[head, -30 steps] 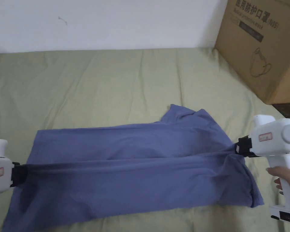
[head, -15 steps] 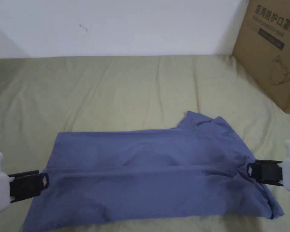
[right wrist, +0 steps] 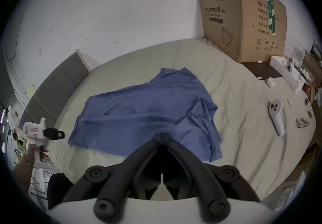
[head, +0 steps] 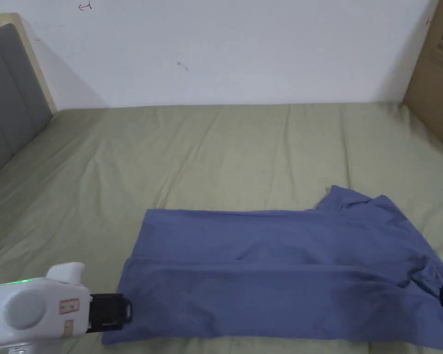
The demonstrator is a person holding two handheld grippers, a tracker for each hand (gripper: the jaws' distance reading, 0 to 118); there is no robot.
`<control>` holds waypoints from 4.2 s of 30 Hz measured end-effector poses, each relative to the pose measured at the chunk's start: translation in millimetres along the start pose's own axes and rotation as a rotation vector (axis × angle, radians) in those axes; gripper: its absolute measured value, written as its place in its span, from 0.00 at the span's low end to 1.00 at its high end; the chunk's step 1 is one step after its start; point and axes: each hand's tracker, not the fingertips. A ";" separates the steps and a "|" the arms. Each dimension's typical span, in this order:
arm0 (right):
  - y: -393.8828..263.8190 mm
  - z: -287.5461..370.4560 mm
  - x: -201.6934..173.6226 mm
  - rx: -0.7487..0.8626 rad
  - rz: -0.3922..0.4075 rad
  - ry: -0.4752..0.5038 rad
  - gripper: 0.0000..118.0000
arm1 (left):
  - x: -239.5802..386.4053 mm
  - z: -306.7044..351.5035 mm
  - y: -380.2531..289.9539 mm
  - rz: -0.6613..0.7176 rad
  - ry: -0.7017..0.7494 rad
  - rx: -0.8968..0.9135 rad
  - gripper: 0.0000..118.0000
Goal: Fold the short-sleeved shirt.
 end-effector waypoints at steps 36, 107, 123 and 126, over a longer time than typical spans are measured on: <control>6.8 -82.2 91.5 -0.355 -0.007 -0.070 0.04 | 28.4 25.9 8.6 -0.104 -0.049 0.091 0.00; 128.3 -169.6 56.2 -0.218 0.038 -0.133 1.00 | 48.9 -39.5 100.1 -0.206 -0.147 0.089 0.02; 132.2 -224.2 88.6 -0.247 -0.012 -0.247 0.00 | 47.3 -25.9 94.8 -0.185 -0.155 0.099 0.02; 135.5 -177.4 88.6 -0.176 -0.078 -0.157 0.00 | 44.4 -11.4 86.6 -0.163 -0.174 0.117 0.02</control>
